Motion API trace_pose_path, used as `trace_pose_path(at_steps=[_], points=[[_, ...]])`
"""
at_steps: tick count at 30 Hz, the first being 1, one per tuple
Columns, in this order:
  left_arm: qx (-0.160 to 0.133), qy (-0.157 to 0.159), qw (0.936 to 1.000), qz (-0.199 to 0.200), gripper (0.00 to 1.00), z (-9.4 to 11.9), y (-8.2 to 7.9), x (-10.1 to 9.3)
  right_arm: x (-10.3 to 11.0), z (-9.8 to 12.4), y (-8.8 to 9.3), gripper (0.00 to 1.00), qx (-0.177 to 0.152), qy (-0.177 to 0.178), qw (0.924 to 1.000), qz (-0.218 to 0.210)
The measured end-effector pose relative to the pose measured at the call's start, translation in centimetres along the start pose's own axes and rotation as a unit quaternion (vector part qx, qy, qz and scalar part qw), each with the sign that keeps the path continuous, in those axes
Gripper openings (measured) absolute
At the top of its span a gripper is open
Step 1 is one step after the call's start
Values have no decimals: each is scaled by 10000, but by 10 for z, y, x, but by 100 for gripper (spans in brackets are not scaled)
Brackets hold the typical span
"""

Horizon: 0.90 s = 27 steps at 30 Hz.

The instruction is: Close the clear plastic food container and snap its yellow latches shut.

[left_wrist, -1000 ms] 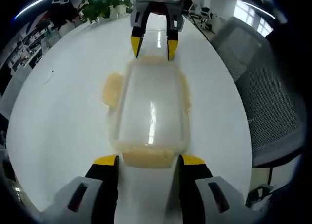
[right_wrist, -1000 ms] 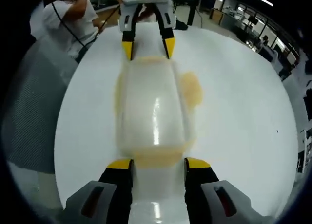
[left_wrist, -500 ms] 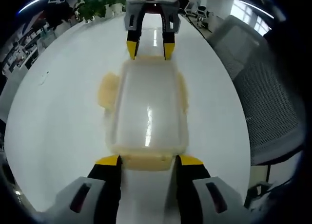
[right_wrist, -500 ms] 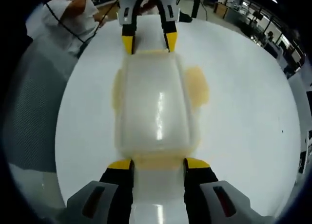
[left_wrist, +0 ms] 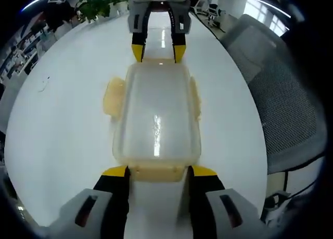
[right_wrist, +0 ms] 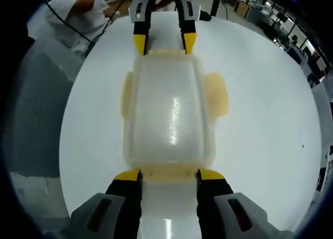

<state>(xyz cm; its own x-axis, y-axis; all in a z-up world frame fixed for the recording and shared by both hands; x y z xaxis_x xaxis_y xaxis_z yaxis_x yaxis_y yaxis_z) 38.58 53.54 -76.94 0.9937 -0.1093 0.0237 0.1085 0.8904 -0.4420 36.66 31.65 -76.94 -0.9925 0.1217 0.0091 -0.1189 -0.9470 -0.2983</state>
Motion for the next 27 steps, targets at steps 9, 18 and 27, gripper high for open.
trace_pose_path(at_steps=[9, 18, 27], points=[[87, 20, 9999, -57, 37, 0, -2, 2, 0, 0, -3, 40, 79, -10, 10000, -28], [156, 55, 9999, -28, 37, 3, 1, -2, 5, 0, -5, 39, -1, -70, 9999, -107], [209, 76, 9998, 6, 37, 12, 6, -8, 12, 7, -13, 39, -189, -60, 9998, -98]])
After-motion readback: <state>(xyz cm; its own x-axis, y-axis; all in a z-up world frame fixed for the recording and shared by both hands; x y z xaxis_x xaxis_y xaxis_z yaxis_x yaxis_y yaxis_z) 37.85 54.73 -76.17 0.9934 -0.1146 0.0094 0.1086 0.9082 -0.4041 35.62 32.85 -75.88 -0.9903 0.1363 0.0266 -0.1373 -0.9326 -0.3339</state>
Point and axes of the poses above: the point that each gripper's makers call its tool centre point, and the gripper's own axes: z roughly backward along the fingers, x roughly to its left, y roughly out of its underside, the point moved 8 cm from there along z, roughly backward along the fingers, and after that the axes turned 2 degrees about -z, right-handed, at the moved point
